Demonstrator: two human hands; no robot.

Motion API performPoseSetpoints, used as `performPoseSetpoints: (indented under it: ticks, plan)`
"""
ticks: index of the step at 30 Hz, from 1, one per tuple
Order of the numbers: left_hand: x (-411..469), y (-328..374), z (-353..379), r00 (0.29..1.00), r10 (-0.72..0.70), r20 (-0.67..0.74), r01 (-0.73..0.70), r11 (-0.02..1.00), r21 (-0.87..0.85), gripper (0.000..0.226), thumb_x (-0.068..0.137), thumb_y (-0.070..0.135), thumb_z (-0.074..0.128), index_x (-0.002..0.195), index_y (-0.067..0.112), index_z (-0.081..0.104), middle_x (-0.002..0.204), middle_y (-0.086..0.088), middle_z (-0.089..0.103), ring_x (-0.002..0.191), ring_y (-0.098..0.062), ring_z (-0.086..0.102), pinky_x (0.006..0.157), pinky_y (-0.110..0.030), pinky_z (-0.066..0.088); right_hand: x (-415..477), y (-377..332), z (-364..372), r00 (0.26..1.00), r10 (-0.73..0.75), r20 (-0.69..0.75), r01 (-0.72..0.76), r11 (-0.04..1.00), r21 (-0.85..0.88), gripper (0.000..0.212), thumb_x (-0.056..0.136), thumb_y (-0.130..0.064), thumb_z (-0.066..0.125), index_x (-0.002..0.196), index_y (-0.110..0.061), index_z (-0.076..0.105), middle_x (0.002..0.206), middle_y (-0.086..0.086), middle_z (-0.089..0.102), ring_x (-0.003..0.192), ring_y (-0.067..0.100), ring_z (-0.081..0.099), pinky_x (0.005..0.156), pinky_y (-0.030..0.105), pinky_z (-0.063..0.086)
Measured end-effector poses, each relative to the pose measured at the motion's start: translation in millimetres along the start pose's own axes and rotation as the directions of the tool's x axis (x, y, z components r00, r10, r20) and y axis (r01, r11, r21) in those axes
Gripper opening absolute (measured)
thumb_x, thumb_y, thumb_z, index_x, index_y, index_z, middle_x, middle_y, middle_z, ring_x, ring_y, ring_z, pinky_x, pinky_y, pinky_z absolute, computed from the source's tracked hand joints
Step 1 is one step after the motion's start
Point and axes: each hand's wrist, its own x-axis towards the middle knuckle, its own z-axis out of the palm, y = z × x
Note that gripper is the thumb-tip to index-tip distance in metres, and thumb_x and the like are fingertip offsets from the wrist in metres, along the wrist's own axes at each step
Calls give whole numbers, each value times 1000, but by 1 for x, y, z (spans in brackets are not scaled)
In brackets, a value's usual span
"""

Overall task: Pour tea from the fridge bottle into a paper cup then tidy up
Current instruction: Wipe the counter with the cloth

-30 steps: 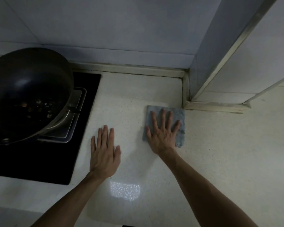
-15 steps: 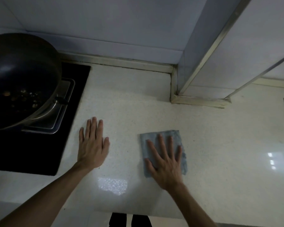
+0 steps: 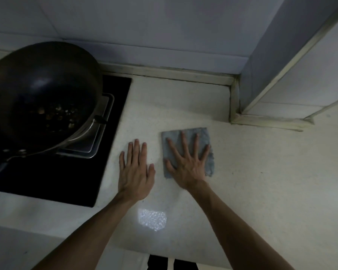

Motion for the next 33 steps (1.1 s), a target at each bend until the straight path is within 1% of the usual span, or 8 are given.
performPoseSetpoints:
  ticks: [7,12,16,19,22,26,30,33]
  plan:
    - [0,-3,2,1000,11,-9,-11,1000,1,71,93,44,22,155,12,9,163,-12,0,151,-27,-1,121,-51,8,-84,26,22,991,-128,-37,128,992,-6,70,94,-70,22,153,-42,-3,164,2,-13,148,37,-15,111,70,0]
    - [-2,-2,1,1000,7,-3,-7,1000,2,70,94,43,19,155,11,10,163,-13,2,151,-28,1,120,-52,10,-123,90,15,996,84,-18,-82,994,68,72,90,-74,11,154,-42,-2,164,0,-15,148,35,-18,113,69,-1]
    - [-1,2,-1,1000,-4,0,4,1000,-1,71,93,43,20,155,11,10,163,-13,2,151,-28,1,121,-52,10,-90,112,1,953,304,-8,-300,945,133,82,75,-84,-10,147,-46,-23,157,-1,-33,142,32,-34,112,65,-14]
    - [0,2,-1,1000,-12,0,12,1000,0,71,92,43,21,155,11,10,163,-12,1,151,-26,-1,121,-51,9,-43,90,-5,925,381,-21,-373,914,160,82,79,-81,3,144,-43,-30,153,1,-41,139,36,-38,109,68,-15]
    - [0,2,-2,1000,-8,-3,8,1000,0,71,92,42,23,155,11,11,163,-12,3,151,-26,-1,121,-50,8,-7,44,-8,956,291,-27,-286,951,117,81,88,-73,17,144,-41,-31,151,3,-45,138,38,-38,108,71,-15]
    - [0,0,-1,1000,-7,5,7,1000,1,72,92,44,22,155,12,10,163,-11,1,151,-25,-2,121,-50,8,-6,-7,3,993,112,-43,-109,992,70,76,91,-70,17,150,-39,-20,157,4,-33,142,37,-33,108,70,-15]
    - [0,-1,-1,1000,-2,-2,2,1000,16,72,92,43,23,155,12,12,163,-12,5,151,-26,2,121,-51,10,-49,-2,20,998,-10,-69,14,998,55,73,94,-68,22,155,-37,-4,164,4,-14,148,36,-16,112,67,-6]
    - [-1,-1,-1,1000,5,-3,-5,1000,21,71,92,43,22,155,11,11,163,-13,5,151,-27,2,121,-51,10,-78,26,23,997,24,-74,-20,998,59,71,95,-67,26,155,-39,-1,164,2,-12,149,35,-15,113,66,-4]
